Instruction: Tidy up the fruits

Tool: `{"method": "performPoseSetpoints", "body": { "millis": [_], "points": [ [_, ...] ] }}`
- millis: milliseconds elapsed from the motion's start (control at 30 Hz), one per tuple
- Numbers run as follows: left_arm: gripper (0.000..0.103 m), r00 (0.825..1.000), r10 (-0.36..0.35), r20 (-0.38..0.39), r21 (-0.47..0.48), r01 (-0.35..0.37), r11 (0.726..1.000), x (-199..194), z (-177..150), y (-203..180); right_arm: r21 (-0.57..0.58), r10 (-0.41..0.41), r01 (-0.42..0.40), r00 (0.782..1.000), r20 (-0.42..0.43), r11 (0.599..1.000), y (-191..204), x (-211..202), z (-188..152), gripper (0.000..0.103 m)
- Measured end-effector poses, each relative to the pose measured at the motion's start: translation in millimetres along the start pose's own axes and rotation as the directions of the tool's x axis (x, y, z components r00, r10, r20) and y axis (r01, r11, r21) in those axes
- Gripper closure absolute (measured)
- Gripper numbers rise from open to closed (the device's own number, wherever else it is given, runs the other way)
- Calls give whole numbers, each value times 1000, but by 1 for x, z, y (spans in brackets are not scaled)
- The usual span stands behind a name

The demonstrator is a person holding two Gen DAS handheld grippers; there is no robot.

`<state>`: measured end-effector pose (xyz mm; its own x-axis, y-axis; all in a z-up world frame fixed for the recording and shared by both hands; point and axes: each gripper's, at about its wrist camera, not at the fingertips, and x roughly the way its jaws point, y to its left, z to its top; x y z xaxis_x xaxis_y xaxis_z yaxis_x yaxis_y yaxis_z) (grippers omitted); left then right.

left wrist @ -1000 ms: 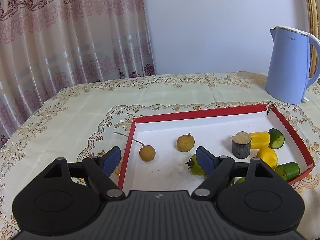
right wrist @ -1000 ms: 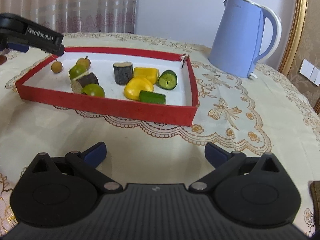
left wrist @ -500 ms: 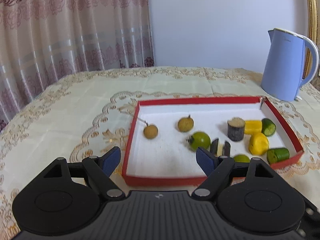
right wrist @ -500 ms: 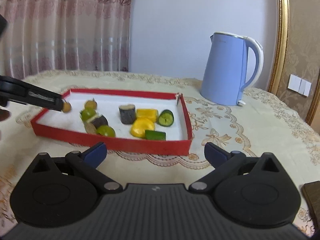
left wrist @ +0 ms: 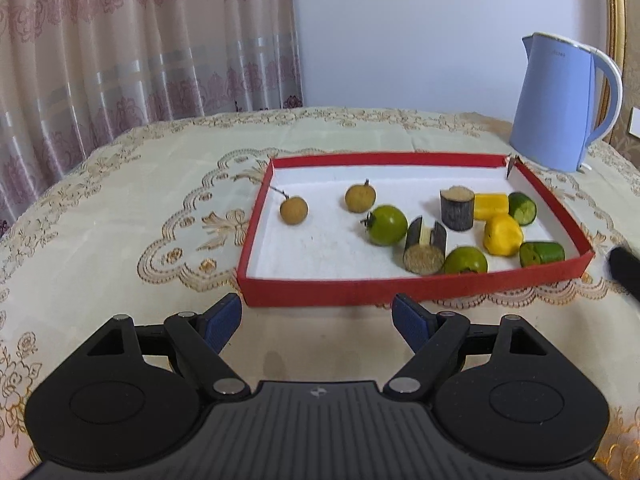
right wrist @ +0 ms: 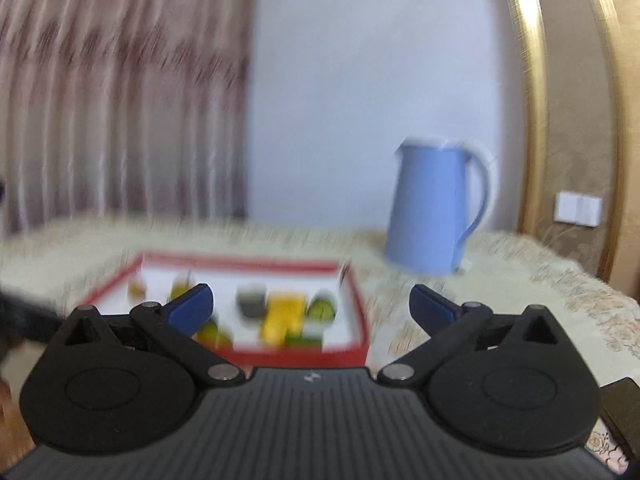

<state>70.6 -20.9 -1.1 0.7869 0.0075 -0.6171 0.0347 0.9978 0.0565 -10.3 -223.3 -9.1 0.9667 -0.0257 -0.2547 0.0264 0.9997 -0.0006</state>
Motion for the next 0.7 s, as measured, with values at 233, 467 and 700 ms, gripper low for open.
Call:
{"method": "performPoseSetpoints", "body": {
  "millis": [233,467,700],
  "points": [
    [20,1000,4,-12,-1,-4,1000,1,-6,4,13,170,-170,982,-76,985,3,14,-2,0],
    [20,1000,11,-15,-18,-11,1000,4,-4,10,-82,190,-201,974,-126,976,13,22,-9,0],
    [20,1000,13,-15,-12,-13,1000,5,-4,9,-77,144,-160,972,-184,984,19,36,-16,0]
  ]
}}
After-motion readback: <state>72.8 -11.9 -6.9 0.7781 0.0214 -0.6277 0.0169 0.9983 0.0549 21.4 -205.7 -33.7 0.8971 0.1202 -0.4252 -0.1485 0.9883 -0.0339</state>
